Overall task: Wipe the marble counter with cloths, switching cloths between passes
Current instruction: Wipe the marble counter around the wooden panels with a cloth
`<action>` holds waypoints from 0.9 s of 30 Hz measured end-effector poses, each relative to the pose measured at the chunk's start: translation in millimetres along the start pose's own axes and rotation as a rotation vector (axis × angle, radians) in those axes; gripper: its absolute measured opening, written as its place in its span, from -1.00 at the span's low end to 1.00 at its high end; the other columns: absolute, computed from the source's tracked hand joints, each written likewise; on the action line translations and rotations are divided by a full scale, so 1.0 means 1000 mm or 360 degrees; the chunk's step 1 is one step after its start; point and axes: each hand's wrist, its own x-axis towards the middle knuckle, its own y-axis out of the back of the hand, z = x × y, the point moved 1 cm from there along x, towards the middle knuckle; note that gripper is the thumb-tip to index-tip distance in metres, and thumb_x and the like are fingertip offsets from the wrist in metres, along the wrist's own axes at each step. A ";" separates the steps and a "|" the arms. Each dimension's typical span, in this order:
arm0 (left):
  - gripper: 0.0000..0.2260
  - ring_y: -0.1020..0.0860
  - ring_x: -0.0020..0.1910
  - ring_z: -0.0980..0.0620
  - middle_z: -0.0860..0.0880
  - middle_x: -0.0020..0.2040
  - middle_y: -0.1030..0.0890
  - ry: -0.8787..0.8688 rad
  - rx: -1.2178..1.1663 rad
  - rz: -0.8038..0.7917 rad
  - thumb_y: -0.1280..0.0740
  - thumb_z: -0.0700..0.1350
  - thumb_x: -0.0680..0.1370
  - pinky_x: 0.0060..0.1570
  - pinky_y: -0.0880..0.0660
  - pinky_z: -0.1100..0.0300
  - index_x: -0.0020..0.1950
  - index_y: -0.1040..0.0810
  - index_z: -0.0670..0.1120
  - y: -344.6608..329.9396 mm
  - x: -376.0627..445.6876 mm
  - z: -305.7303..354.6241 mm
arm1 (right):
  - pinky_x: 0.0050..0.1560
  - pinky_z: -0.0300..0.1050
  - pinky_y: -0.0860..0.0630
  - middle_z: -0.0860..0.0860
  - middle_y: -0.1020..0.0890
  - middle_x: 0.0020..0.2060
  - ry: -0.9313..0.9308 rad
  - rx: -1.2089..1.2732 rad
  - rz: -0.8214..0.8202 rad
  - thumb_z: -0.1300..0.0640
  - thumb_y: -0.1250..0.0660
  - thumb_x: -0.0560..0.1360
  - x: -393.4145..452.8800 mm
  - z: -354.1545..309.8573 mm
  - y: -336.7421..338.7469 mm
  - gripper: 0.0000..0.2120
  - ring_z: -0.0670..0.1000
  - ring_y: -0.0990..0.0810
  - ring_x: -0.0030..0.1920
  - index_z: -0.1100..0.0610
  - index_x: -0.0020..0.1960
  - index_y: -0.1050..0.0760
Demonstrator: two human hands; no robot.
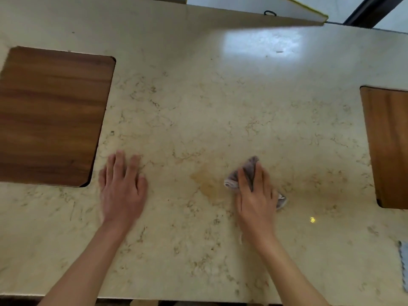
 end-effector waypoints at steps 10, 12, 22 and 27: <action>-0.48 -0.03 0.62 -0.14 -0.14 0.63 -0.13 -0.0009 0.0016 0.0000 0.00 0.09 0.63 0.56 0.00 -0.10 0.59 -0.20 0.01 0.000 0.001 0.000 | 0.42 0.23 -0.25 0.17 -0.11 0.62 0.0471 -0.0072 0.0057 -0.01 -0.09 0.68 0.099 -0.079 -0.004 -0.51 0.23 -0.14 0.60 0.04 0.59 -0.20; -0.50 -0.05 0.62 -0.13 -0.15 0.62 -0.16 -0.0008 0.0015 0.0004 -0.01 0.08 0.63 0.56 -0.02 -0.10 0.57 -0.22 0.00 0.000 0.001 -0.001 | 0.43 0.18 -0.25 0.12 -0.09 0.64 0.1045 -0.0131 -0.0119 -0.03 -0.05 0.70 0.093 -0.068 0.002 -0.53 0.17 -0.10 0.62 0.01 0.59 -0.20; -0.53 -0.10 0.61 -0.14 -0.15 0.59 -0.24 -0.0002 -0.0064 0.0065 -0.03 0.04 0.63 0.53 -0.08 -0.13 0.53 -0.31 -0.01 0.001 0.002 0.000 | 0.41 0.20 -0.28 0.07 -0.20 0.61 0.1459 -0.0118 -0.0021 -0.08 -0.08 0.66 0.152 -0.120 0.004 -0.54 0.18 -0.17 0.59 -0.05 0.54 -0.30; -0.54 -0.13 0.60 -0.15 -0.17 0.59 -0.26 -0.0015 -0.0094 0.0114 -0.08 0.00 0.63 0.52 -0.11 -0.16 0.53 -0.33 -0.04 -0.001 0.002 -0.001 | 0.43 0.06 -0.25 -0.05 -0.23 0.60 0.2185 -0.0177 -0.0237 -0.06 -0.16 0.68 0.149 -0.077 0.009 -0.58 0.09 -0.21 0.59 -0.11 0.53 -0.34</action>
